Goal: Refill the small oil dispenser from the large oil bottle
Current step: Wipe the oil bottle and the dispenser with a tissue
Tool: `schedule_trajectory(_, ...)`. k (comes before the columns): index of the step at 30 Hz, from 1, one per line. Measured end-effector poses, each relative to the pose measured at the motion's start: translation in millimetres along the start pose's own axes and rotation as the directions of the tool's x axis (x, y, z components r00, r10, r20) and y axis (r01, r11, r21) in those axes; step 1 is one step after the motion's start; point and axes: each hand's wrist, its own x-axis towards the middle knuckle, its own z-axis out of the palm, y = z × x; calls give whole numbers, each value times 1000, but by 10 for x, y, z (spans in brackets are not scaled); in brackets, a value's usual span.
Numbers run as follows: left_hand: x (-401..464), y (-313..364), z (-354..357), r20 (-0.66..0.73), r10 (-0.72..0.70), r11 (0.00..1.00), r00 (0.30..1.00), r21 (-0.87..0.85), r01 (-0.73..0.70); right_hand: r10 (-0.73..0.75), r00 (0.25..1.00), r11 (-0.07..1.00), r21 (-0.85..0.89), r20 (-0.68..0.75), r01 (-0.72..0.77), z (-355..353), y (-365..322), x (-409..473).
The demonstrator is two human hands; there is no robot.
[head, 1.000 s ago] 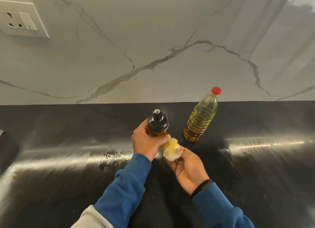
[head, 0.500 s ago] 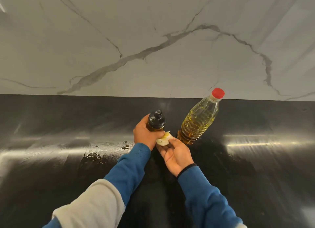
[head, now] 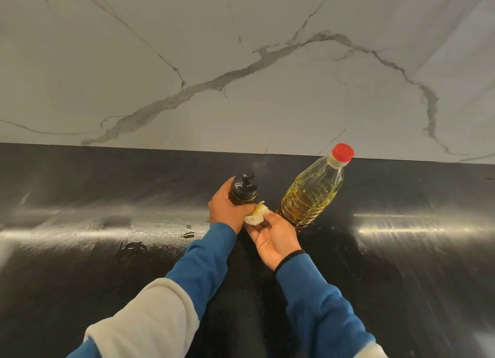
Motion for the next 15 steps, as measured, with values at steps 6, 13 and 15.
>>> schedule_trajectory(6, -17, -62, 15, -26, 9, 1000, 1000, 13, -8, 19, 999, 1000, -13, -29, -20, 3, 7, 7)
schedule_trajectory(13, -336, -19, -67, -40, -50, 999, 998, 8, 50, -158, 984, 902, -417, -79, 111, 20, 172, -178)
schedule_trajectory(15, -603, -48, -129, -56, -25, 999, 998, 25, 26, -222, 974, 821, -549, -54, 157, -9, 281, -299)
